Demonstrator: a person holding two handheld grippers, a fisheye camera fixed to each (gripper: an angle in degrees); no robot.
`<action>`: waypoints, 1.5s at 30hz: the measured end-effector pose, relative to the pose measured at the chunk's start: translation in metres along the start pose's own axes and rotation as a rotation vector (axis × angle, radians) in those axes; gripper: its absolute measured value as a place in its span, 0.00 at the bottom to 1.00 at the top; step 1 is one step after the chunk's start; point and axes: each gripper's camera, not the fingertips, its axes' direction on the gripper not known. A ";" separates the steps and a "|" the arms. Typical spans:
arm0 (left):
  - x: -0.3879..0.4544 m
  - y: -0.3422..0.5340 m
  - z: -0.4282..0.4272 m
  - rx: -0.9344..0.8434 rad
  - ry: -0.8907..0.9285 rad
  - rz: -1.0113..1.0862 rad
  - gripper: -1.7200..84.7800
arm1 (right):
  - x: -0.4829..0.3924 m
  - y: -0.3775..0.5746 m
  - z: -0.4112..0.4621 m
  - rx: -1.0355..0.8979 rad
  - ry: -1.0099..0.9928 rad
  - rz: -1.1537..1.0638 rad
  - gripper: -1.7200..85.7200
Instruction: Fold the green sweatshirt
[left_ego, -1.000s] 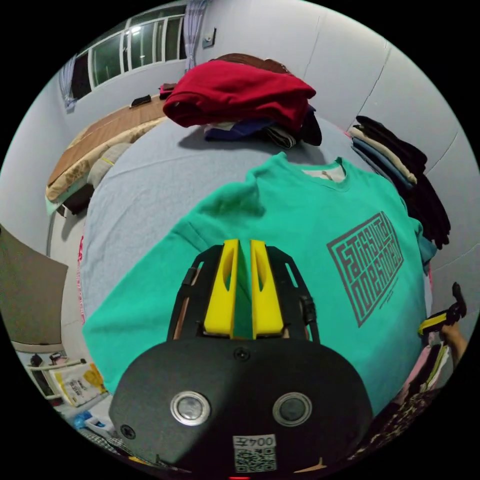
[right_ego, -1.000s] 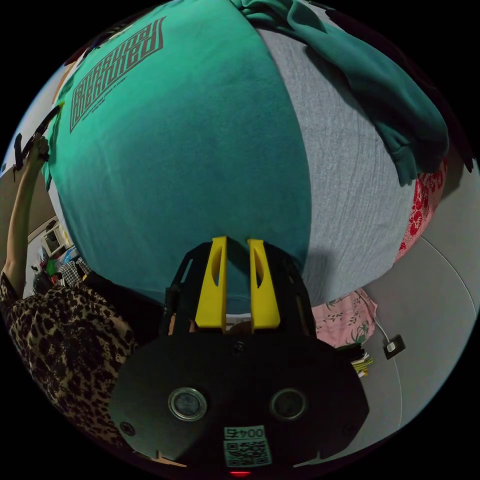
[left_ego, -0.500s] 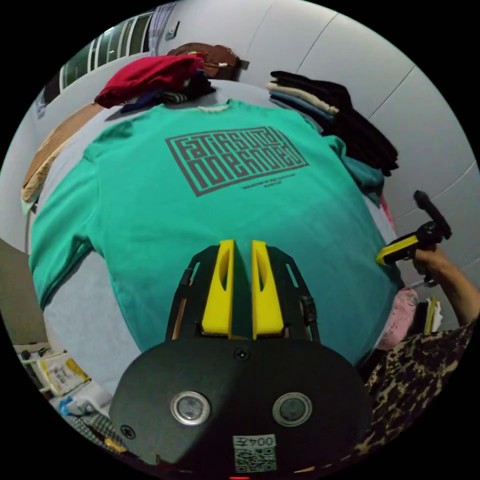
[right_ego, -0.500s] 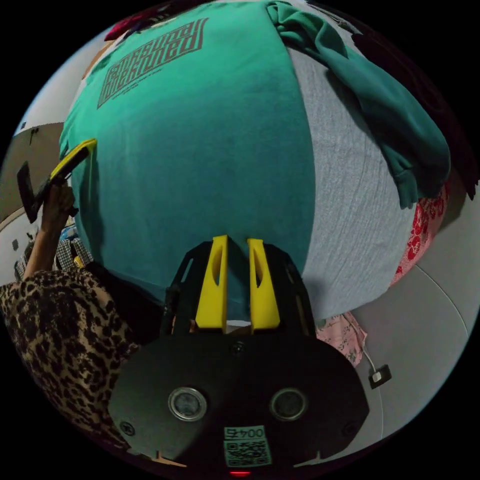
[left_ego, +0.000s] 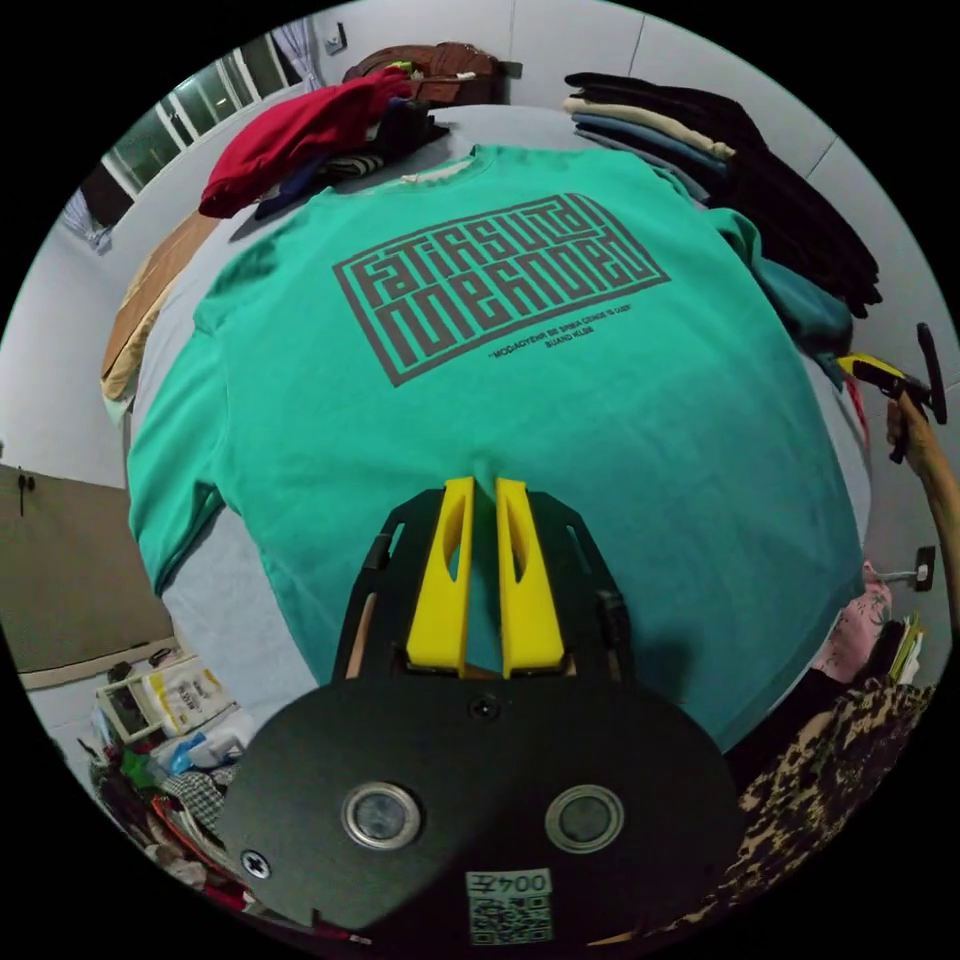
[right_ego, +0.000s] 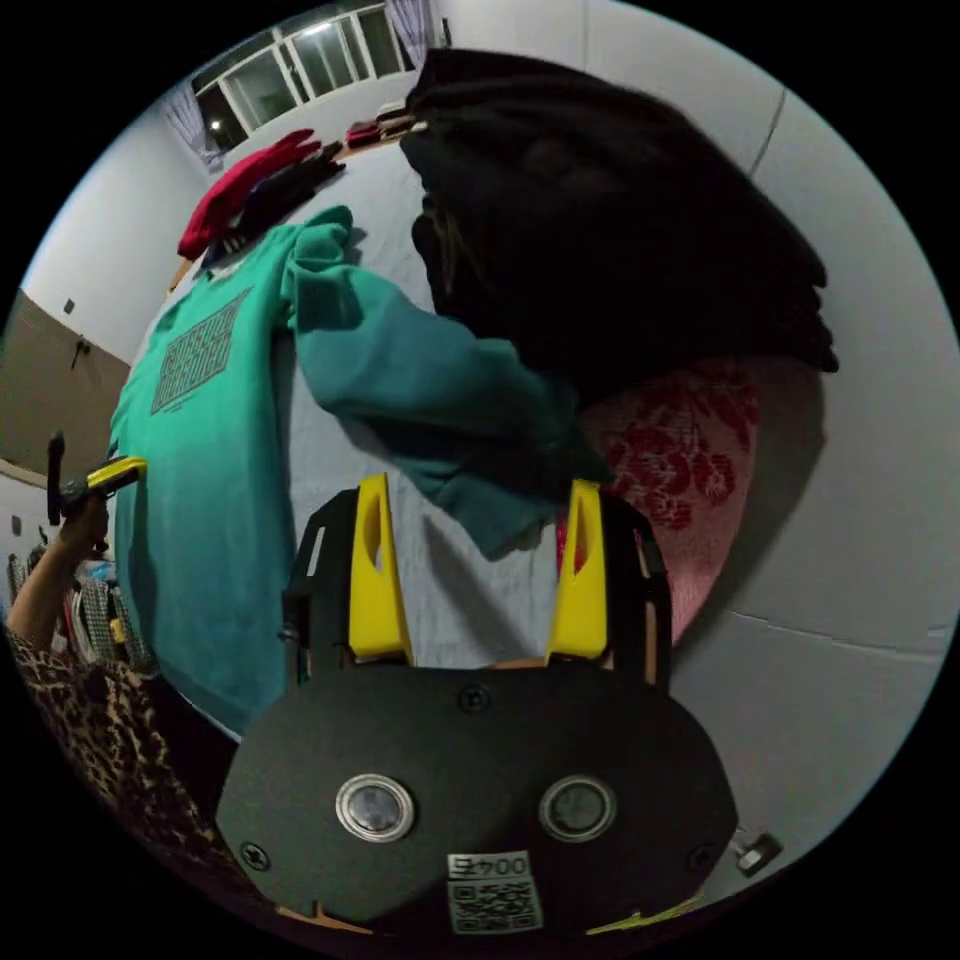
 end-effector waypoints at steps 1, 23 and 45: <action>0.005 -0.003 0.001 -0.012 -0.013 0.005 0.05 | -0.001 -0.002 0.004 -0.028 -0.016 -0.021 0.27; 0.102 -0.038 0.026 -0.106 -0.209 0.083 0.04 | 0.057 -0.097 -0.326 0.276 0.144 0.028 0.08; 0.086 -0.038 0.023 -0.075 -0.173 0.072 0.04 | -0.155 -0.144 -0.145 0.388 0.033 -0.359 0.14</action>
